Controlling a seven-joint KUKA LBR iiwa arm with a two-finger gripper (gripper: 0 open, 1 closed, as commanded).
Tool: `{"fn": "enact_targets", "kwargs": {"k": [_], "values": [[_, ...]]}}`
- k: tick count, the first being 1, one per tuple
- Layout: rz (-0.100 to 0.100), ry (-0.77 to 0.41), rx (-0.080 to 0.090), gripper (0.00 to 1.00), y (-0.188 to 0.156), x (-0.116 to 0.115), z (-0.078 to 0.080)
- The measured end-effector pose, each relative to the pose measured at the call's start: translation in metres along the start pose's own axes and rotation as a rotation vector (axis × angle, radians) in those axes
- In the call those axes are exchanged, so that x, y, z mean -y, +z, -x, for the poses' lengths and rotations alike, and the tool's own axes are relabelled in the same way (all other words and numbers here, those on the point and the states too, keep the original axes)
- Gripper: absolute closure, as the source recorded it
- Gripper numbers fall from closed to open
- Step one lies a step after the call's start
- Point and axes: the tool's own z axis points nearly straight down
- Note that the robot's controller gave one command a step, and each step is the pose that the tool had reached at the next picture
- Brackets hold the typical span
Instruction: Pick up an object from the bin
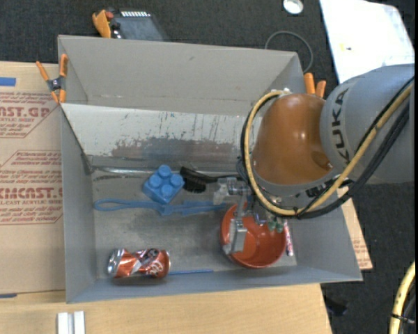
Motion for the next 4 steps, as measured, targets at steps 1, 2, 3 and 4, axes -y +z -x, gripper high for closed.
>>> {"fn": "enact_targets", "kwargs": {"k": [1, 2, 3, 4], "values": [[0.000, 0.000, 0.000, 0.00, 0.000, 0.000, 0.000], [0.002, 0.068, 0.007, 0.00, 0.063, 0.033, 0.019], [0.003, 0.072, 0.013, 1.00, 0.082, 0.022, 0.033], [0.003, 0.072, 0.013, 1.00, 0.082, 0.022, 0.033]]}}
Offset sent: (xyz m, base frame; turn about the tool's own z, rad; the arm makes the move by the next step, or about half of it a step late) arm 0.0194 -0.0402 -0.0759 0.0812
